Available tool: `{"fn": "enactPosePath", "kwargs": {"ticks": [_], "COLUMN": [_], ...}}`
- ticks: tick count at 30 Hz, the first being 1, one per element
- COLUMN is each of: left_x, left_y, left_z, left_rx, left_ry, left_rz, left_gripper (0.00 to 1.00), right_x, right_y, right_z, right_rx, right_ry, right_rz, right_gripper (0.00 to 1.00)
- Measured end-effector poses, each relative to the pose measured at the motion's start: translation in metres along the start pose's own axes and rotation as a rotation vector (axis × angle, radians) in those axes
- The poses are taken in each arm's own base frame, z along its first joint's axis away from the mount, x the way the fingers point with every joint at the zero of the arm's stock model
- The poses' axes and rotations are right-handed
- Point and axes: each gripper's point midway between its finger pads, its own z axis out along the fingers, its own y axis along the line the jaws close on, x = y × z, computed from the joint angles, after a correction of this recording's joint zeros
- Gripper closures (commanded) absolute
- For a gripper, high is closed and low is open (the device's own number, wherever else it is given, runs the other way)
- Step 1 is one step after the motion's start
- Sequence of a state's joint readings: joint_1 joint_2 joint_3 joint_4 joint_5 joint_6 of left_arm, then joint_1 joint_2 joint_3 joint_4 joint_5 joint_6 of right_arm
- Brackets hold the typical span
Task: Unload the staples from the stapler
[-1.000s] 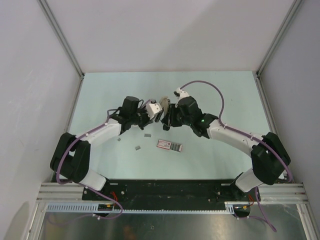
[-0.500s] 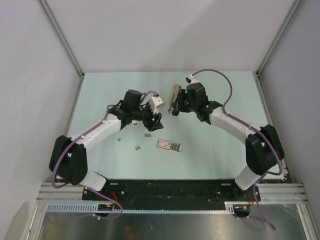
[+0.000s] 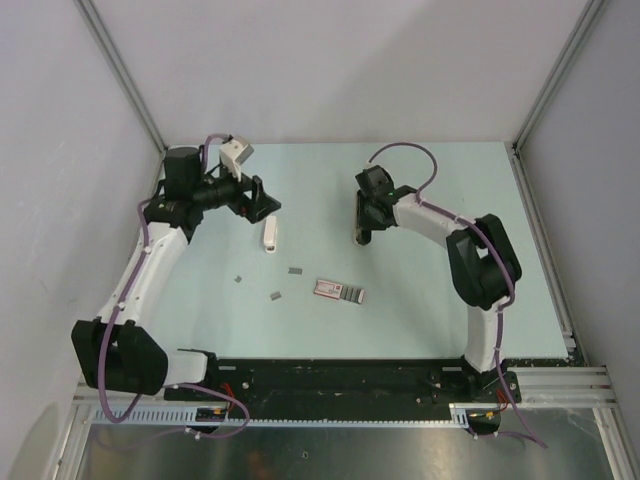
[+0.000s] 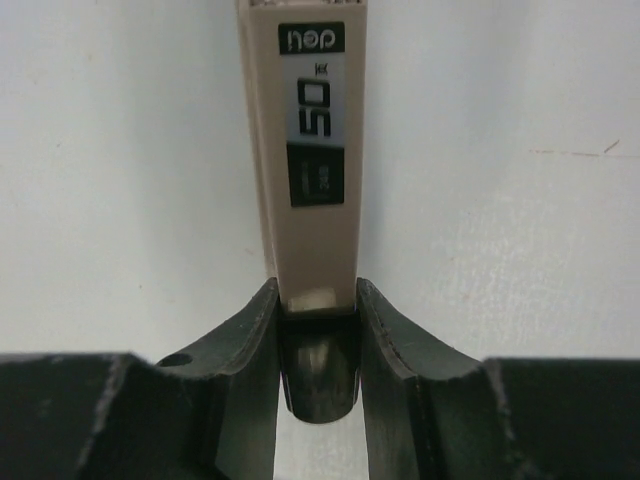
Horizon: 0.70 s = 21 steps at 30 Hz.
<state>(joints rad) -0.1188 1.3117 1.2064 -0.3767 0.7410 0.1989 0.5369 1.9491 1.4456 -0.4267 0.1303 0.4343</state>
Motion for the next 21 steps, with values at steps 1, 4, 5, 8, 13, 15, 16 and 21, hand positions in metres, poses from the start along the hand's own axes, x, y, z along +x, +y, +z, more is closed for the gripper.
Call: {"fn": "enactPosePath", "kwargs": {"ticks": [1, 4, 5, 8, 13, 15, 16, 21], "left_x": [0.001, 0.007, 0.009, 0.016, 0.023, 0.026, 0.027, 0.039], "left_y": [0.0, 0.002, 0.003, 0.007, 0.017, 0.019, 0.02, 0.024], "left_z": [-0.003, -0.01, -0.011, -0.016, -0.023, -0.025, -0.026, -0.029], "left_rx": [-0.005, -0.017, -0.021, -0.037, -0.084, -0.098, -0.106, -0.132], "left_ry": [0.003, 0.024, 0.031, 0.052, 0.077, 0.086, 0.089, 0.116], "left_rz": [-0.006, -0.034, -0.043, -0.071, -0.094, -0.097, -0.095, -0.102], "left_gripper": [0.06, 0.02, 0.01, 0.01, 0.01, 0.01, 0.01, 0.0], "right_x": [0.003, -0.006, -0.008, -0.012, -0.013, -0.013, -0.013, -0.016], "right_y": [-0.002, -0.001, -0.001, -0.001, 0.0, 0.002, 0.003, 0.007], "right_z": [0.005, 0.011, 0.013, 0.023, 0.035, 0.034, 0.035, 0.032], "right_rx": [0.014, 0.033, 0.042, 0.072, 0.105, 0.114, 0.116, 0.127], "right_ry": [0.015, 0.007, 0.01, 0.019, 0.031, 0.032, 0.034, 0.036], "right_rz": [-0.005, -0.014, -0.02, -0.038, -0.063, -0.077, -0.082, -0.105], "right_gripper": [1.0, 1.0, 1.0, 1.0, 0.89, 0.75, 0.69, 0.44]}}
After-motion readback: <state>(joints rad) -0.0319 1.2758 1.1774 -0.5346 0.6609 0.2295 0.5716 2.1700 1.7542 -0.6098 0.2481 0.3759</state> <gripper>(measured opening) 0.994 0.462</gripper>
